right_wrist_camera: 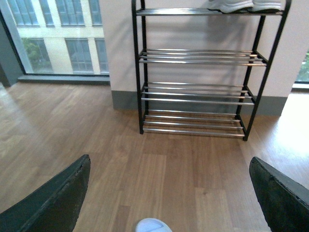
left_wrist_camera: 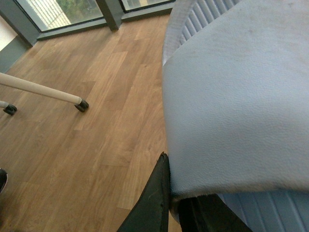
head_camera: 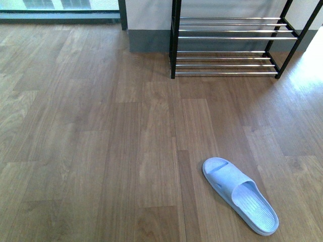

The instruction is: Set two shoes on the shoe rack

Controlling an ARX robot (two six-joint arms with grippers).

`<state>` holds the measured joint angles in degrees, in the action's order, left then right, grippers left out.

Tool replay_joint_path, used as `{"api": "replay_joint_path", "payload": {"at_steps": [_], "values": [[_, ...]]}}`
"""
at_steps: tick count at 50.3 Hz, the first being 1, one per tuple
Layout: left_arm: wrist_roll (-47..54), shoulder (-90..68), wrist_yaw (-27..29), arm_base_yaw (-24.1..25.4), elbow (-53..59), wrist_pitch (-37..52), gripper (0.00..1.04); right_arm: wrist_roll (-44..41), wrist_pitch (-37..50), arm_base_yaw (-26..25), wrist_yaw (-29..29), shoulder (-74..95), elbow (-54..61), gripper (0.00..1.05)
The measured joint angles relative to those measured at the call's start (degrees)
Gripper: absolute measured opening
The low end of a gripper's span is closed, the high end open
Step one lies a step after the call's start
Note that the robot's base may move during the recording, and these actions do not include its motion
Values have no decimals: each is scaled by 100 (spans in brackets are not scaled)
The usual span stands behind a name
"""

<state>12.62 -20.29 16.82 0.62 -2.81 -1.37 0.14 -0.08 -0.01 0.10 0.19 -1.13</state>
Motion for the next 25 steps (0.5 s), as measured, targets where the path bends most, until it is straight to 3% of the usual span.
{"api": "replay_joint_path", "payload": {"at_steps": [11, 13, 15, 20, 25], "values": [[0, 0, 31, 0, -2, -9, 2, -2, -37, -31, -101, 33, -13, 95], [0, 0, 31, 0, -2, -11, 2, -50, -313, -203, -811, 240, -109, 95], [0, 0, 31, 0, -2, -11, 2, -109, -293, -254, -1163, 538, -140, 95], [0, 2, 24, 0, -2, -11, 2, -420, 420, 44, -990, 1692, -136, 95], [0, 2, 17, 0, -2, -11, 2, -813, 1738, 494, -549, 3340, -199, 95]]}}
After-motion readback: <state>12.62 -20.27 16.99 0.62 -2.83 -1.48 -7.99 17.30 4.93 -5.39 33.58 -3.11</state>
